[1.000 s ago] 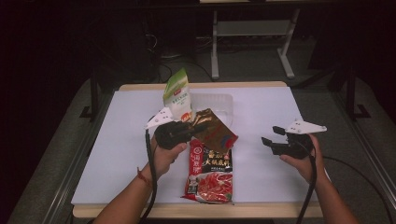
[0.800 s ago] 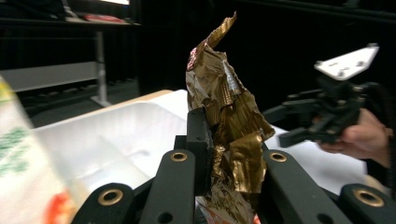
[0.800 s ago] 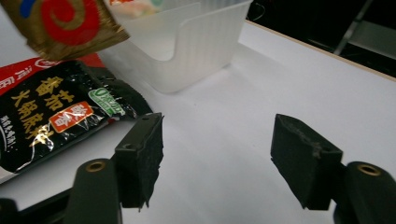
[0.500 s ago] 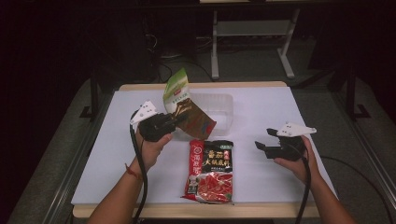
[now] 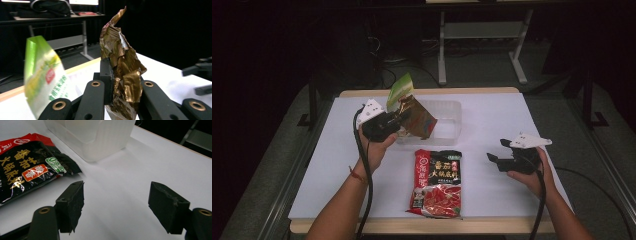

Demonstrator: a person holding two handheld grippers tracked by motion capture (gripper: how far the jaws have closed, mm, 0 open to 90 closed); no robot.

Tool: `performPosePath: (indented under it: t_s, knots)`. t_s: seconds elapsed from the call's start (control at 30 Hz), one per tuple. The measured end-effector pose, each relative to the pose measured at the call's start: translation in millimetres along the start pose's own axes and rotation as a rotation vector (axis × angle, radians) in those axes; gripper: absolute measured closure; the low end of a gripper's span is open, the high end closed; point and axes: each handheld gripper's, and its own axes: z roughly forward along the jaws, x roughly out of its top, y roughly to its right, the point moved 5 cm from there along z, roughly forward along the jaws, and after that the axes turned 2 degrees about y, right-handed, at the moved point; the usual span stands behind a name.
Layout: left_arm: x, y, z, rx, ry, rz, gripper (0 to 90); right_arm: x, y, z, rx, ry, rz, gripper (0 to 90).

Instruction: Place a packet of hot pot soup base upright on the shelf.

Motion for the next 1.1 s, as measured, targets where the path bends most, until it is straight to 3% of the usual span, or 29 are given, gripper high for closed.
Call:
performPosePath:
  t_s: [0.3, 0.6, 0.73, 1.1]
  knots:
    - [4.0, -6.8, 22.5, 0.072, -0.058, 0.03, 79.4, -1.0, -0.2, 0.7, 0.002, -0.006, 0.001, 27.8]
    - [-4.2, -9.2, 50.8, 0.127, -0.109, 0.059, 79.0, -1.6, -1.8, 1.8, 0.011, -0.011, -0.006, 27.7]
    - [-13.7, -9.4, 60.0, 0.118, -0.135, 0.057, 78.6, -2.2, -1.7, 2.1, 0.014, -0.016, -0.005, 27.8]
    - [-22.5, -3.3, 70.6, 0.109, -0.14, 0.057, 75.1, -3.3, -4.3, 4.6, 0.029, -0.03, -0.013, 27.8]
